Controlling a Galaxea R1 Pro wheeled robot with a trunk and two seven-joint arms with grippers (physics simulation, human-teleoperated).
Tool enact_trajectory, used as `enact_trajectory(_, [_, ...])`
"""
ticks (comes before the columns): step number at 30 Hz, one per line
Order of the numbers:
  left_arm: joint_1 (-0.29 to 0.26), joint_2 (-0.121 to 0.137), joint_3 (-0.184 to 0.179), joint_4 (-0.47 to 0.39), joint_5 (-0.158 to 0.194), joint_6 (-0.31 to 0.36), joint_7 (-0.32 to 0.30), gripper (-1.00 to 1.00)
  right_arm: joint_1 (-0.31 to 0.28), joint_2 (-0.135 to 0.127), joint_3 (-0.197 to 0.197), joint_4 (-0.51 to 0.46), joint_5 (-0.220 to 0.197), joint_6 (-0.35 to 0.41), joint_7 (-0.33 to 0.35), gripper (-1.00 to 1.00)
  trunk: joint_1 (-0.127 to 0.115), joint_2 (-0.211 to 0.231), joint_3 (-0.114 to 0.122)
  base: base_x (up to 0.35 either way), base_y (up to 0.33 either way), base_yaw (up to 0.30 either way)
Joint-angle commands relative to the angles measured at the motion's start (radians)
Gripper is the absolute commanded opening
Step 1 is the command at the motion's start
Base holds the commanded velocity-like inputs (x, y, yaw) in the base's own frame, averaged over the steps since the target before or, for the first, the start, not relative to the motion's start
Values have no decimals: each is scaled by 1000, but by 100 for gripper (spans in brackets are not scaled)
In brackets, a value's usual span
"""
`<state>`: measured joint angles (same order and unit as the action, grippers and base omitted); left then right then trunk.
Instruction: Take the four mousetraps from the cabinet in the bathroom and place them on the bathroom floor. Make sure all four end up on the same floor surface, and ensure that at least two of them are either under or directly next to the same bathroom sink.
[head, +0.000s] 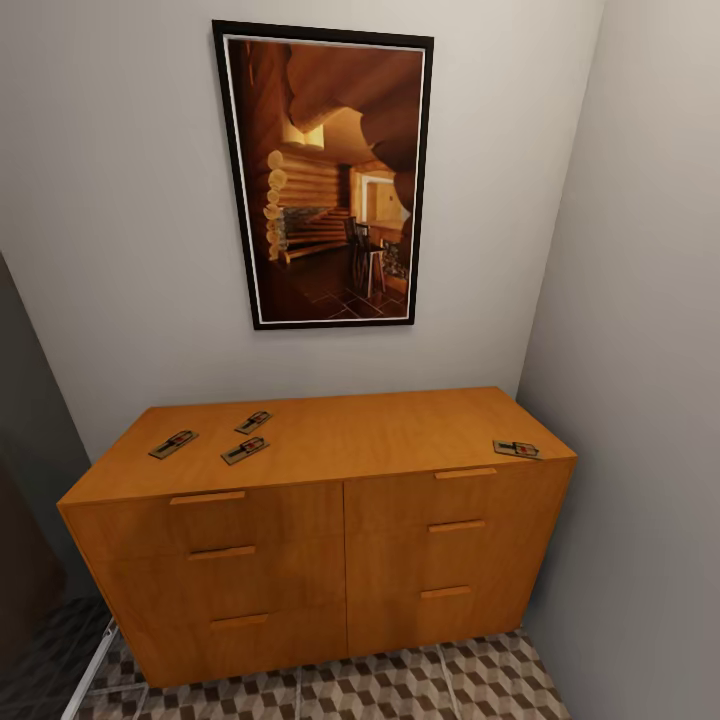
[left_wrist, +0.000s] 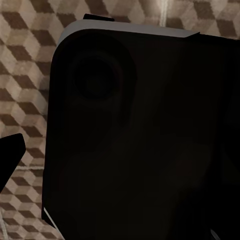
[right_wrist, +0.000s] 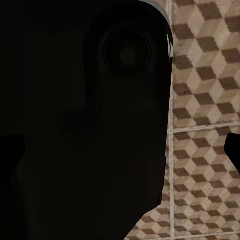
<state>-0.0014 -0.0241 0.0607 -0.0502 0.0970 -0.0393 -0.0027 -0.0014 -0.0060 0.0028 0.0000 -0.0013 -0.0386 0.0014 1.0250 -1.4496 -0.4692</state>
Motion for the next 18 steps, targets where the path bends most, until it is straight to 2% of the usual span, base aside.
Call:
enact_trajectory(1, [0, -1, 5, 0, 7, -2, 0, 100, 0, 0, 0, 0, 0, -3, 0, 100, 0, 0, -1, 0, 0, 0])
enact_trajectory(8, [0, -2, 5, 0, 7, -2, 1, 100, 0, 0, 0, 0, 0, -3, 0, 100, 0, 0, -1, 0, 0, 0])
enact_trajectory(18, [0, -1, 5, 1, 7, -12, 4, 100, 0, 0, 0, 0, 0, -3, 0, 100, -38, 70, 31, 0, 0, 0])
